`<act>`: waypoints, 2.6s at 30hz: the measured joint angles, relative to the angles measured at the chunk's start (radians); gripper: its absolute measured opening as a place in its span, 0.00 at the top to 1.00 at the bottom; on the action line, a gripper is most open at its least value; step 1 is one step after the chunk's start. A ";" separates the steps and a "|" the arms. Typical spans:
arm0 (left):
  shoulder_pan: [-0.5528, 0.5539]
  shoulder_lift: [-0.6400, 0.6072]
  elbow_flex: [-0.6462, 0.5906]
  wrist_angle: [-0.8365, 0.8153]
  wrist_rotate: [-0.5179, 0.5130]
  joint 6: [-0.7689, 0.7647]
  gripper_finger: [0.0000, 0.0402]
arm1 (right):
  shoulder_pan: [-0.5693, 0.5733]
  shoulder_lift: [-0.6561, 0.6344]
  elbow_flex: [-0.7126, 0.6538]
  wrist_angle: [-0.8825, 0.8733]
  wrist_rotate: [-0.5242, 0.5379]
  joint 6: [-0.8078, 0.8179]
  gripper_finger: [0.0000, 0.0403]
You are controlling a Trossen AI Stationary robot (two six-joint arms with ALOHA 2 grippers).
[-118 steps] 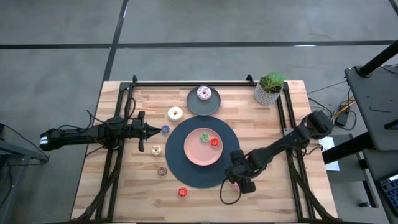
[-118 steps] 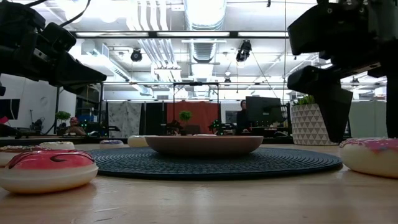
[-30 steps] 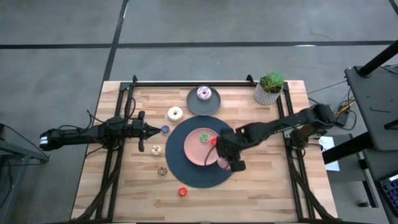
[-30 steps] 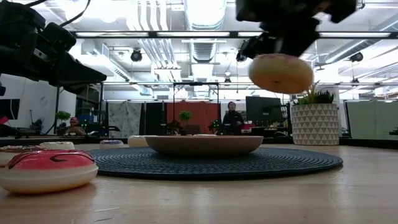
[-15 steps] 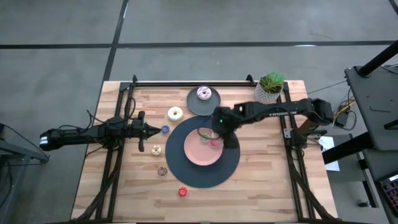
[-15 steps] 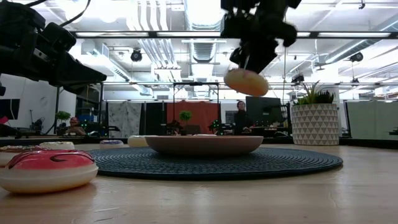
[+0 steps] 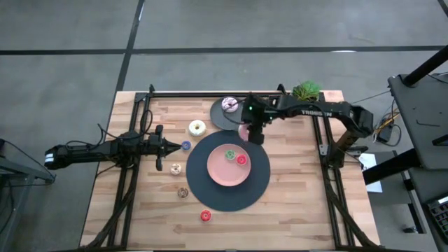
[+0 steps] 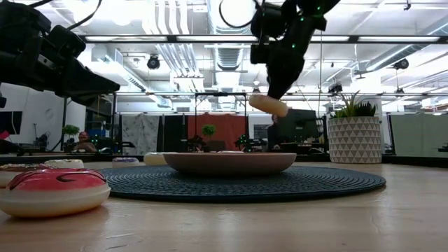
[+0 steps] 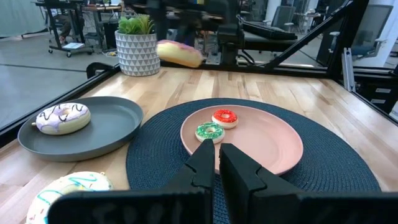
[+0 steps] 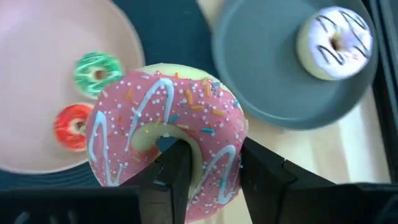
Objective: Pick & Place donuts
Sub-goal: Put the large pink donut on the gray plate
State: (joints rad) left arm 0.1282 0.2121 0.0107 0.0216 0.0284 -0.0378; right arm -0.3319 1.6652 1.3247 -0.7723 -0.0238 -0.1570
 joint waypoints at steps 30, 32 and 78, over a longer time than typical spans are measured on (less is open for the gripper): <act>0.000 0.000 0.000 0.000 0.000 0.000 1.00 | -0.172 0.369 0.308 -0.006 -0.002 -0.061 0.71; 0.000 0.000 0.000 0.000 0.000 0.000 1.00 | -0.176 0.392 0.332 -0.006 -0.002 -0.060 0.71; 0.000 0.000 0.000 0.000 0.000 0.000 1.00 | -0.216 0.449 0.302 0.048 -0.001 -0.070 0.73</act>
State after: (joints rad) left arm 0.1284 0.2123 0.0109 0.0216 0.0282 -0.0378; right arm -0.5484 2.1139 1.6268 -0.7238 -0.0247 -0.2268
